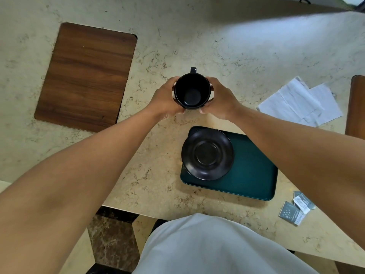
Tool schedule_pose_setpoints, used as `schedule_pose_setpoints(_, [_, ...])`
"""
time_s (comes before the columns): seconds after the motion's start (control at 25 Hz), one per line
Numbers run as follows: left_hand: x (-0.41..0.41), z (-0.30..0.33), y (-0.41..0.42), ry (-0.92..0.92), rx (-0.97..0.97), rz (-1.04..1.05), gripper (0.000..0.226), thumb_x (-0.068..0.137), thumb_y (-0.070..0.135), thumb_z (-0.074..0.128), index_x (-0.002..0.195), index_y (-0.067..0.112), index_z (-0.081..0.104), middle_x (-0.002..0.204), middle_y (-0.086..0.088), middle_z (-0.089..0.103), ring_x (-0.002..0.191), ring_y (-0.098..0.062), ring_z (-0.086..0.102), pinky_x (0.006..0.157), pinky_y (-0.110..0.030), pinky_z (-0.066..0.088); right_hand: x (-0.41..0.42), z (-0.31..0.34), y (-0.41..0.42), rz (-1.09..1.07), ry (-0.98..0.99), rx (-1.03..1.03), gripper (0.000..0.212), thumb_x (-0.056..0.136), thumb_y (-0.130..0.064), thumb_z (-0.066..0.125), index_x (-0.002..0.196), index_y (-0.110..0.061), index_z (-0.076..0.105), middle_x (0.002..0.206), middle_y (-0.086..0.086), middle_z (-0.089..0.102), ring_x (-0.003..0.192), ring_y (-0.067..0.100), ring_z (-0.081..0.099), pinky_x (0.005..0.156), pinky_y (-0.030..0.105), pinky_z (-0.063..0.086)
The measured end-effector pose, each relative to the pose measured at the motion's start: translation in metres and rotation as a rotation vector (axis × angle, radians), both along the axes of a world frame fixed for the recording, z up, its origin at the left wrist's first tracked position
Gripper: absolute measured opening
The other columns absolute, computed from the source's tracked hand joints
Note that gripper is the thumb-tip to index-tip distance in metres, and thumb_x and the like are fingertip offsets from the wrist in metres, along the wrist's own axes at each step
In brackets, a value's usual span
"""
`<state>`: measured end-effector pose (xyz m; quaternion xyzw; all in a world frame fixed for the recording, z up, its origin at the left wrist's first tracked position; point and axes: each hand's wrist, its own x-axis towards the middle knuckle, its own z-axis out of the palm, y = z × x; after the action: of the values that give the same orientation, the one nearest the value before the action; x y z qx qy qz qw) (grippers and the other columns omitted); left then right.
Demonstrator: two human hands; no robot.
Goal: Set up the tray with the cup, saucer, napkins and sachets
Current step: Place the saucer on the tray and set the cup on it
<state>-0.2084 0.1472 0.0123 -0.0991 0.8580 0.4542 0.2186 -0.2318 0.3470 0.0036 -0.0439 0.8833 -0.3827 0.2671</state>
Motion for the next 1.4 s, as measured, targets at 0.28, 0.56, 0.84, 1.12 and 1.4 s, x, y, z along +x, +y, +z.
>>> schedule_pose_setpoints(0.28, [0.015, 0.021, 0.006, 0.044, 0.014, -0.043, 0.098, 0.064, -0.001, 0.086, 0.147, 0.032, 0.044, 0.129, 0.007, 0.057, 0.09, -0.002, 0.066, 0.07, -0.021, 0.055, 0.021, 0.029, 0.011, -0.033, 0.029, 0.019, 0.092, 0.072, -0.004, 0.082, 0.15, -0.02, 0.035, 0.135, 0.003, 0.056, 0.112, 0.028, 0.063, 0.085, 0.028, 0.045])
schedule_pose_setpoints(0.56, [0.053, 0.036, 0.018, 0.095, 0.007, -0.092, 0.101, 0.061, 0.001, 0.088, 0.147, 0.031, 0.043, 0.129, 0.005, 0.057, 0.085, 0.005, 0.065, 0.068, -0.018, 0.052, 0.069, 0.054, 0.028, -0.082, 0.053, 0.009, 0.088, 0.073, -0.009, 0.08, 0.148, -0.023, 0.036, 0.126, -0.003, 0.057, 0.107, 0.025, 0.065, 0.086, 0.031, 0.05])
schedule_pose_setpoints(0.84, [0.101, 0.035, 0.029, 0.102, 0.001, -0.162, 0.104, 0.06, 0.003, 0.089, 0.149, 0.031, 0.042, 0.133, 0.001, 0.06, 0.09, -0.001, 0.068, 0.086, -0.033, 0.059, 0.128, 0.056, 0.042, -0.111, 0.037, 0.0, 0.091, 0.07, -0.01, 0.082, 0.147, -0.023, 0.035, 0.119, -0.004, 0.057, 0.104, 0.026, 0.066, 0.082, 0.032, 0.053])
schedule_pose_setpoints(1.12, [0.134, 0.025, 0.038, 0.083, -0.049, -0.215, 0.105, 0.06, 0.003, 0.091, 0.149, 0.028, 0.04, 0.135, -0.001, 0.06, 0.108, -0.021, 0.067, 0.088, -0.035, 0.059, 0.169, 0.049, 0.049, -0.118, 0.001, -0.021, 0.095, 0.07, -0.006, 0.085, 0.148, -0.019, 0.034, 0.117, -0.004, 0.058, 0.109, 0.02, 0.06, 0.086, 0.024, 0.046])
schedule_pose_setpoints(1.4, [0.143, 0.013, 0.042, 0.081, -0.045, -0.227, 0.102, 0.061, 0.001, 0.09, 0.147, 0.025, 0.042, 0.117, 0.01, 0.055, 0.11, -0.019, 0.062, 0.086, -0.027, 0.049, 0.182, 0.043, 0.048, -0.137, 0.009, 0.023, 0.094, 0.07, -0.005, 0.085, 0.148, -0.015, 0.034, 0.119, -0.001, 0.059, 0.105, 0.017, 0.056, 0.085, 0.024, 0.044])
